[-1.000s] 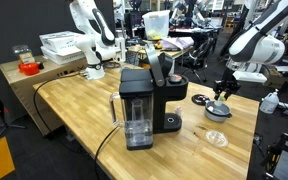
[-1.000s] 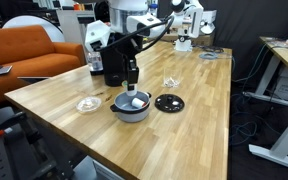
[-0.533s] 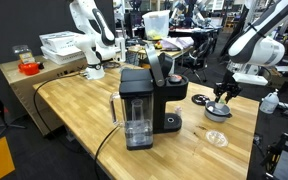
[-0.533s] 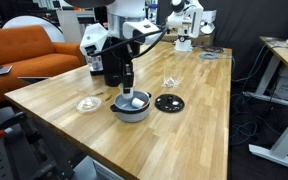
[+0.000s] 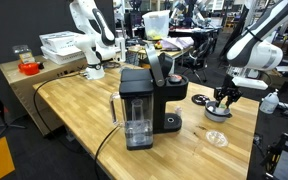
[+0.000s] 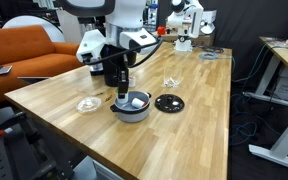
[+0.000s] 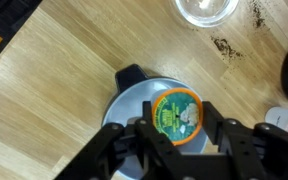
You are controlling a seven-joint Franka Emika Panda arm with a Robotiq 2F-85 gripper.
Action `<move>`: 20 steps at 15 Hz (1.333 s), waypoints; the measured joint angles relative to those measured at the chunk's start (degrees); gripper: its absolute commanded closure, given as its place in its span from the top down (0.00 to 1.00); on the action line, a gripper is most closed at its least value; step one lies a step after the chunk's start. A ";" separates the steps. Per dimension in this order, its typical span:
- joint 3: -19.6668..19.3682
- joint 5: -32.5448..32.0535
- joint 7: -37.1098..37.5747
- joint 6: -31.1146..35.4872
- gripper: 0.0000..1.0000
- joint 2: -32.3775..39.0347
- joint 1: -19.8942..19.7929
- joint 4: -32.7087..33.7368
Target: Put one coffee pod in the coffee machine then put another coffee pod in the gray pot
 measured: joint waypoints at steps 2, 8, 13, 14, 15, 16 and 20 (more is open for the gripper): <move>0.07 0.02 0.00 0.00 0.76 0.50 -0.09 0.11; 0.01 0.00 0.00 0.11 1.00 0.56 -1.21 0.12; 1.36 -0.26 -0.44 0.12 1.00 -1.29 -0.99 0.06; 1.86 -0.47 -0.46 0.12 1.00 -2.33 -0.67 -0.19; 2.40 -0.50 -0.49 0.12 1.00 -3.61 -0.24 -0.68; 2.92 -0.50 -0.50 0.13 1.00 -5.11 0.28 -1.39; 4.08 1.17 -0.50 0.08 1.00 -12.13 2.45 -6.36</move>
